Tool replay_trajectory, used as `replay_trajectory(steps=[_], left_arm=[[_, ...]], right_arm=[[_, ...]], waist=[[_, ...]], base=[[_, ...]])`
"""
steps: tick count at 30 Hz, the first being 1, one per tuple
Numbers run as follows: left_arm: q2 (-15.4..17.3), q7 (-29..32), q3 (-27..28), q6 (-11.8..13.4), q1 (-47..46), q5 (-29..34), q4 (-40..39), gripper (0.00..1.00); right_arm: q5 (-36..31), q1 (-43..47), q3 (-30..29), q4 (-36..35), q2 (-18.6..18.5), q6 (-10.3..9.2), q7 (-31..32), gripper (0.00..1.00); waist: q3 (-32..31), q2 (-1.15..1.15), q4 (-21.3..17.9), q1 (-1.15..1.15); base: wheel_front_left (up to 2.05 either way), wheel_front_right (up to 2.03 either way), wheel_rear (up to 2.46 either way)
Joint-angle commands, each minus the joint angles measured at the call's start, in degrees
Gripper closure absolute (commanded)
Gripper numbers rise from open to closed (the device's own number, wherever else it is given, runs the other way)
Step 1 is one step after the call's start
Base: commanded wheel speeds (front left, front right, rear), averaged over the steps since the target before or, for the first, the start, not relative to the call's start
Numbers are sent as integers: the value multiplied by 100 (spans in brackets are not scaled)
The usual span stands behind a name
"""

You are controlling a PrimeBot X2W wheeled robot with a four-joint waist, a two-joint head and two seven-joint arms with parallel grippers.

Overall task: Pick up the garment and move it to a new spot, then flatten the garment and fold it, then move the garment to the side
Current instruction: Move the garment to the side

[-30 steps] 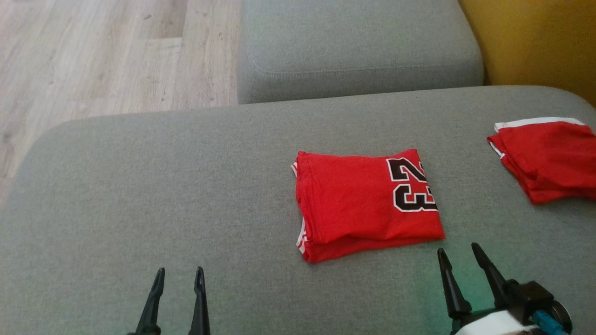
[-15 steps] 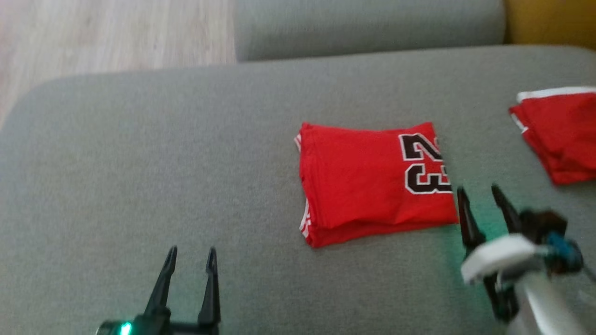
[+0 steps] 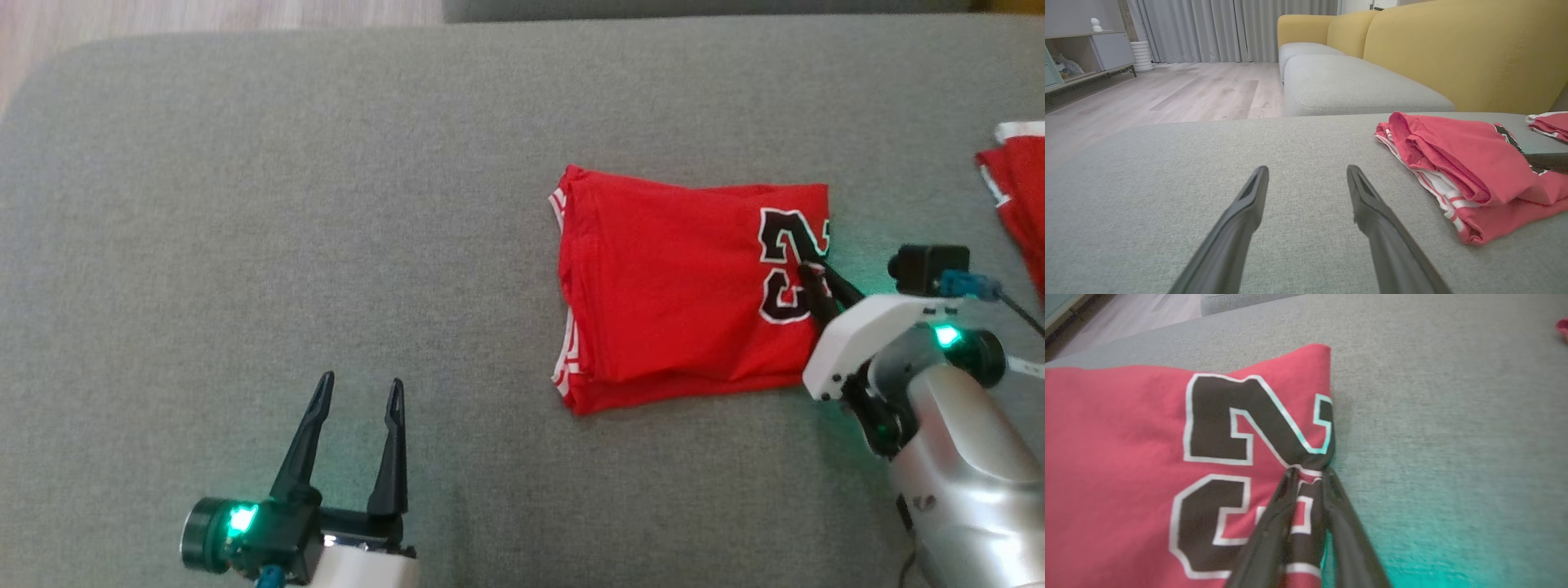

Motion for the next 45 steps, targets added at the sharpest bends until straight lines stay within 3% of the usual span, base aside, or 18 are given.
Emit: replay_trajectory(steps=[1, 9, 16, 23, 31, 36, 37, 38, 42, 45], left_arm=[[-38, -55, 144, 54, -168, 33, -174, 0], [-38, -55, 185, 74, -318, 40, -275, 0], [-38, -55, 211, 90, -572, 120, -450, 0], [-38, -55, 277, 42, -864, 251, -632, 0], [-25, -55, 305, -75, -1240, 359, -605, 0], [-26, -55, 311, -111, -1371, 354, -585, 0], [-26, -55, 310, -116, -1390, 347, -583, 0], [-27, -55, 306, -121, -1411, 342, -585, 0], [-29, -55, 324, -92, -1472, 316, -580, 0], [-31, -55, 329, -155, -1454, 158, -544, 0]], right_arm=[[199, 62, 279, -63, -5, -4, 49, 100], [264, -280, 581, -765, -797, -4, -71, 100], [51, -471, 456, -1742, -1622, -4, 398, 100], [-110, -470, -325, -2941, -2491, -4, 1061, 100], [-358, -377, -1379, -3799, -3117, -4, 1885, 100], [-537, -175, -1980, -4082, -3241, -4, 2233, 100], [-602, -144, -2076, -4133, -3217, -4, 2290, 44], [-647, -108, -2145, -4184, -3164, -4, 2356, 0], [-767, 117, -2163, -4443, -2920, -4, 2560, 0], [-848, 271, -1978, -4693, -2724, -4, 2378, 0]], waist=[[82, 0, -16, 0], [506, 0, -453, 0], [917, 0, -841, 0], [1381, 0, -1166, 0], [1871, 0, -1311, 0], [2007, 0, -1312, 0], [2020, 0, -1312, 0], [2029, 0, -1311, 0], [1994, 0, -1293, 0], [1848, 0, -1250, 0]], base=[[0, 0, 0], [0, 0, 0], [0, 0, 0], [0, 0, 0], [0, 0, 0], [0, 0, 0], [0, 0, 0], [0, 0, 0], [0, 0, 0], [0, 0, 0]])
